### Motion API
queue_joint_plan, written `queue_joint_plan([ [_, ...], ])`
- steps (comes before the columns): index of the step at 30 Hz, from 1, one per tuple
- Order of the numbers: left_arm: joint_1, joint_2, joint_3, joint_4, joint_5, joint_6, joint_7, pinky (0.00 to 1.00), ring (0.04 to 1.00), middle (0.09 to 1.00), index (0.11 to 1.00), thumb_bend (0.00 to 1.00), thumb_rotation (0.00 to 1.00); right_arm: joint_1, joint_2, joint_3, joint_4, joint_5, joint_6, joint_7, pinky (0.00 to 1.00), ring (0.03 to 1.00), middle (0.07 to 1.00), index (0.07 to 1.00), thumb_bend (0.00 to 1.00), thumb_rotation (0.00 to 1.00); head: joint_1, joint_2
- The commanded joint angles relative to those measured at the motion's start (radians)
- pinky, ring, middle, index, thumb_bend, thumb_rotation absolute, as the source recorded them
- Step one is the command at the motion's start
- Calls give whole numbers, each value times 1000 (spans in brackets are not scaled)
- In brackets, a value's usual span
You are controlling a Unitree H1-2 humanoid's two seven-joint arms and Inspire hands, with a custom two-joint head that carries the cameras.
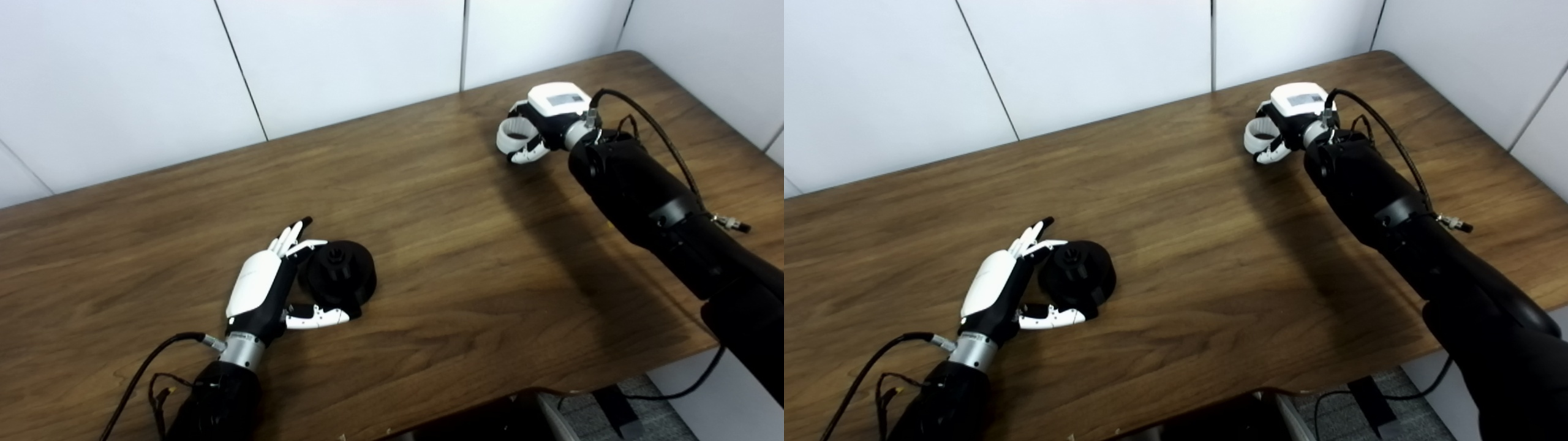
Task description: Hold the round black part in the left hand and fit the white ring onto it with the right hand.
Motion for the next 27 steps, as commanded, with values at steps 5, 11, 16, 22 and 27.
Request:
queue_joint_plan([
  [5, 27, 10, -21, 12, 18, 9, -42, 987, 1000, 1000, 704, 1000, 367, -40, -33, -15, -17, -5, -21, -27, 910, 777, 751, 793, 683, 294, 1, 0],
  [11, 28, 12, -20, 13, 17, 5, -40, 983, 1000, 1000, 703, 1000, 361, -35, -32, -21, -17, -2, -30, -37, 915, 757, 740, 788, 672, 235, 3, 0],
  [16, 28, 12, -20, 11, 19, 4, -40, 980, 1000, 1000, 701, 1000, 362, -29, -30, -35, -13, 15, -49, -62, 915, 734, 727, 774, 664, 202, 3, 2],
  [22, 28, 12, -21, 12, 19, 3, -39, 978, 1000, 1000, 700, 1000, 354, -26, -30, -48, -6, 33, -64, -93, 921, 692, 685, 748, 660, 172, 2, 2],
  [27, 27, 10, -23, 14, 20, 4, -41, 972, 1000, 1000, 702, 1000, 358, -28, -36, -62, -6, 49, -79, -102, 918, 678, 666, 736, 663, 164, 5, 2],
])
